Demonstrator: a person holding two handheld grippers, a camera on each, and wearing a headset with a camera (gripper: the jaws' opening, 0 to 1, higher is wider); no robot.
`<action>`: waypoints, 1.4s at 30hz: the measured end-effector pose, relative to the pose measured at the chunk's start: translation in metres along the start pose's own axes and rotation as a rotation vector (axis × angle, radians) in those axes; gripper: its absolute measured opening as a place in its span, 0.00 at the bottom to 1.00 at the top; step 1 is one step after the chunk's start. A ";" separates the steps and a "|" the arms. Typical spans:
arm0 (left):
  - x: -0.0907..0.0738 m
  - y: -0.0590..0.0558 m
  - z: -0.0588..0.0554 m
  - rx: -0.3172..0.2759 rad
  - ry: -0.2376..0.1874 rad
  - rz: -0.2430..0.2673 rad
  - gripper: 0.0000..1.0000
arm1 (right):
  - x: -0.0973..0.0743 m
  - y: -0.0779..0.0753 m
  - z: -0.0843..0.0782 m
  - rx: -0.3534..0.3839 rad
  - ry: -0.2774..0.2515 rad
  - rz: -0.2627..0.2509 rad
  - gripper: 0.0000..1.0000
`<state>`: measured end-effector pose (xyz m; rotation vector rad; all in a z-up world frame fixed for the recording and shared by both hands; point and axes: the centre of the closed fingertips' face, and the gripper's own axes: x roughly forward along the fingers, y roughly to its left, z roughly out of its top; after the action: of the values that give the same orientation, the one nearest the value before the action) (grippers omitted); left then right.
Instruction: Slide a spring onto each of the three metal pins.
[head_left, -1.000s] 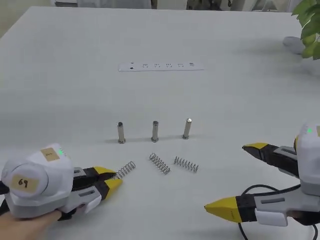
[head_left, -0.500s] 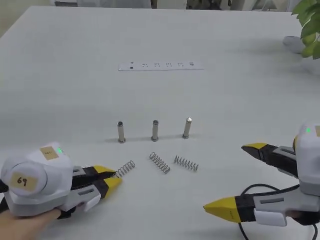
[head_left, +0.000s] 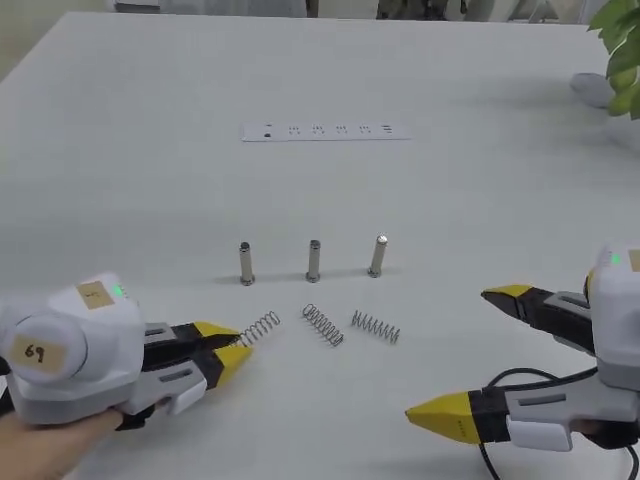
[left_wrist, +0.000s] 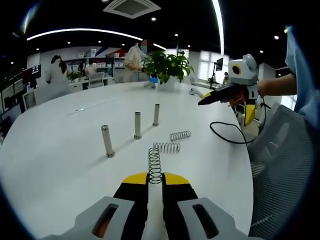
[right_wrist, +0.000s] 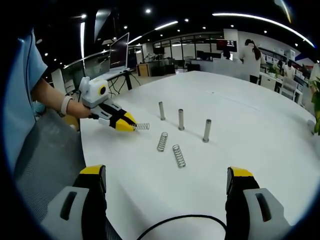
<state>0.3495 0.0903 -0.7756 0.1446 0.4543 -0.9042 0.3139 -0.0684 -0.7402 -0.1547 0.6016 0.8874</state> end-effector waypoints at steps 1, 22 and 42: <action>0.000 -0.002 0.003 0.002 -0.008 -0.005 0.02 | 0.000 0.000 0.001 0.000 -0.003 0.001 0.99; -0.001 -0.039 0.047 0.030 -0.115 -0.134 0.02 | 0.006 0.014 0.028 -0.006 -0.052 0.062 0.93; 0.000 -0.071 0.046 0.071 -0.091 -0.271 0.02 | 0.010 0.040 0.033 0.005 -0.001 0.223 0.55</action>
<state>0.3088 0.0325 -0.7300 0.1077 0.3621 -1.1893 0.3020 -0.0238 -0.7141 -0.0829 0.6283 1.1014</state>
